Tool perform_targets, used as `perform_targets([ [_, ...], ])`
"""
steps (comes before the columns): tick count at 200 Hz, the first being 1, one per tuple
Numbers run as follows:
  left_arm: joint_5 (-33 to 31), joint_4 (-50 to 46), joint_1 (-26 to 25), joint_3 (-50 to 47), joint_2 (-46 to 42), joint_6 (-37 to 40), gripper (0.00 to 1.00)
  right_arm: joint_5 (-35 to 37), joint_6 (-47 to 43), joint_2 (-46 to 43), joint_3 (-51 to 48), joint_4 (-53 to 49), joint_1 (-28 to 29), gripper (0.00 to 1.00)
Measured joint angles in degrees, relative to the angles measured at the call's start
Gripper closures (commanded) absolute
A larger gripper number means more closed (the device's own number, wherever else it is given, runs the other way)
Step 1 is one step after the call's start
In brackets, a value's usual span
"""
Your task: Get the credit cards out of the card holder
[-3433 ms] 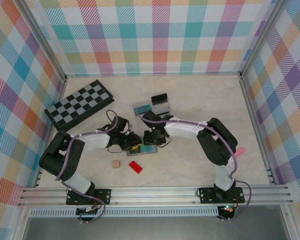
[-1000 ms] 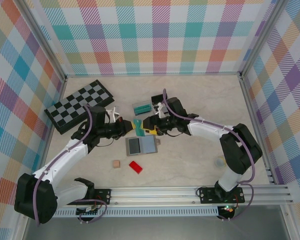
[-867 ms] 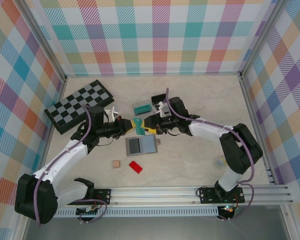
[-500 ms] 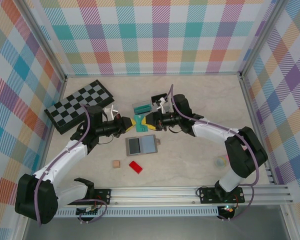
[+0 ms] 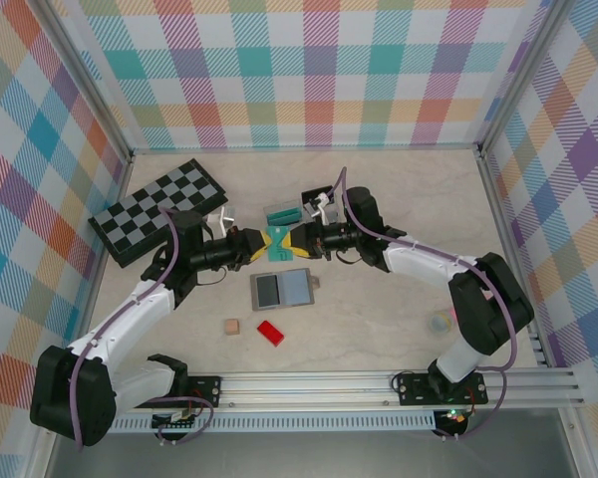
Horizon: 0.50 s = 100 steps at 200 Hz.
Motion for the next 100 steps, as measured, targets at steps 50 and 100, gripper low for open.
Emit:
perform_targets([
  [50, -1.62, -5.05, 0.00, 1.68, 0.76, 4.85, 1.00, 2.32, -3.39, -0.55, 0.07, -6.08, -0.04, 0.48],
  [100, -12.31, -21.49, -0.02, 12.76, 5.64, 20.44, 1.00, 11.98, -12.22, -6.60, 0.31, -20.81, -2.25, 0.17],
])
